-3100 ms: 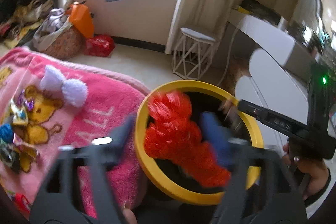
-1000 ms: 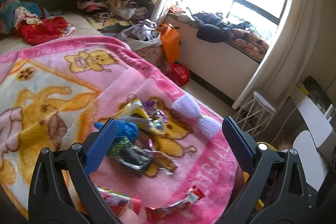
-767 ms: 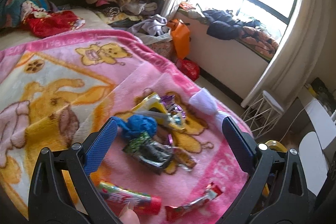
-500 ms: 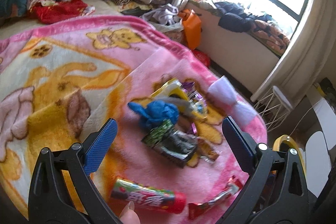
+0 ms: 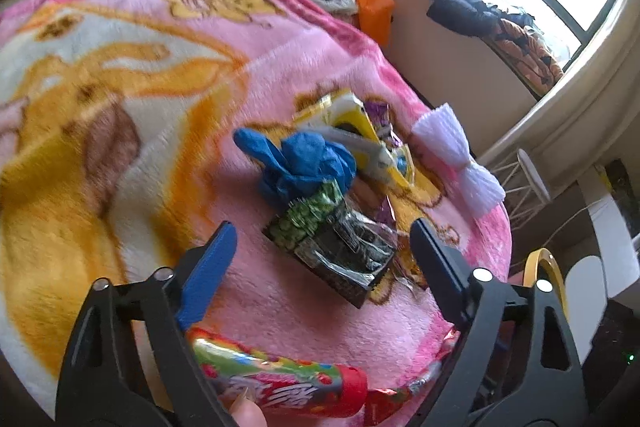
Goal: Collect trash
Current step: 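Grasp the green snack wrapper with the left tool while the right tool grasps a red wrapper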
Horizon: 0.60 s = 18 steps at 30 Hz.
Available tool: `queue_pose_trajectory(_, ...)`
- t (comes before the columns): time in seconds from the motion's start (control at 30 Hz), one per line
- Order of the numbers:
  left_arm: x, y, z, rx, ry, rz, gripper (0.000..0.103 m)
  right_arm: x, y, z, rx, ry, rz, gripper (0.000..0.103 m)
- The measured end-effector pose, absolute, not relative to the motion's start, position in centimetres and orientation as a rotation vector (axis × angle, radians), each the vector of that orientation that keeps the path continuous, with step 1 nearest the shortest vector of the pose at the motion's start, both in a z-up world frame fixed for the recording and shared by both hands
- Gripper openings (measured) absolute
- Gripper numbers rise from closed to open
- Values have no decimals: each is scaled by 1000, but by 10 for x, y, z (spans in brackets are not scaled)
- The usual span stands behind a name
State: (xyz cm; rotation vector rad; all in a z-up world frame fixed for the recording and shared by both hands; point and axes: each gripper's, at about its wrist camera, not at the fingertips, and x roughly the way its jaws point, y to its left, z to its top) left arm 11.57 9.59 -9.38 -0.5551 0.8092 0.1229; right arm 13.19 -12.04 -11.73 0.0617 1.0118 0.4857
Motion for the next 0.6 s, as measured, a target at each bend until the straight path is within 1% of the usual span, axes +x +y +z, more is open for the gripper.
queue_pose_trajectory(0.03, 118, 95, -97, -561, 820, 123, 76, 134, -120, -120, 77, 1028, 497, 59)
queue_pose_trajectory(0.07, 120, 95, -101, -563, 831, 126, 72, 135, -119, -122, 80, 1038, 506, 54)
queue_pose_trajectory(0.1, 121, 94, -103, -564, 837, 127, 70, 136, -117, -124, 81, 1049, 520, 46)
queue_pose_trajectory(0.13, 123, 94, -104, -568, 842, 126, 69, 136, -115, -126, 80, 1058, 534, 44)
queue_pose_trajectory(0.2, 125, 92, -107, -566, 846, 126, 67, 135, -111, -128, 69, 1063, 551, 34)
queue_pose_trajectory(0.23, 126, 91, -107, -564, 850, 127, 64, 134, -110, -128, 67, 1062, 561, 30)
queue_pose_trajectory(0.27, 126, 90, -107, -562, 851, 128, 60, 133, -109, -127, 67, 1062, 575, 24)
queue_pose_trajectory(0.3, 127, 90, -108, -559, 852, 130, 58, 133, -108, -127, 63, 1062, 582, 24)
queue_pose_trajectory(0.33, 126, 90, -108, -556, 853, 133, 54, 131, -106, -127, 55, 1059, 584, 24)
queue_pose_trajectory(0.37, 126, 90, -108, -554, 854, 136, 47, 131, -106, -127, 53, 1057, 587, 23)
queue_pose_trajectory(0.43, 126, 90, -108, -553, 855, 138, 43, 131, -107, -127, 61, 1057, 588, 23)
queue_pose_trajectory(0.47, 126, 90, -108, -551, 856, 136, 37, 132, -107, -127, 64, 1058, 588, 22)
queue_pose_trajectory(0.57, 125, 89, -106, -547, 858, 123, 23, 131, -108, -126, 59, 1048, 585, 22)
queue_pose_trajectory(0.6, 125, 88, -105, -547, 857, 114, 22, 130, -108, -125, 50, 1040, 585, 22)
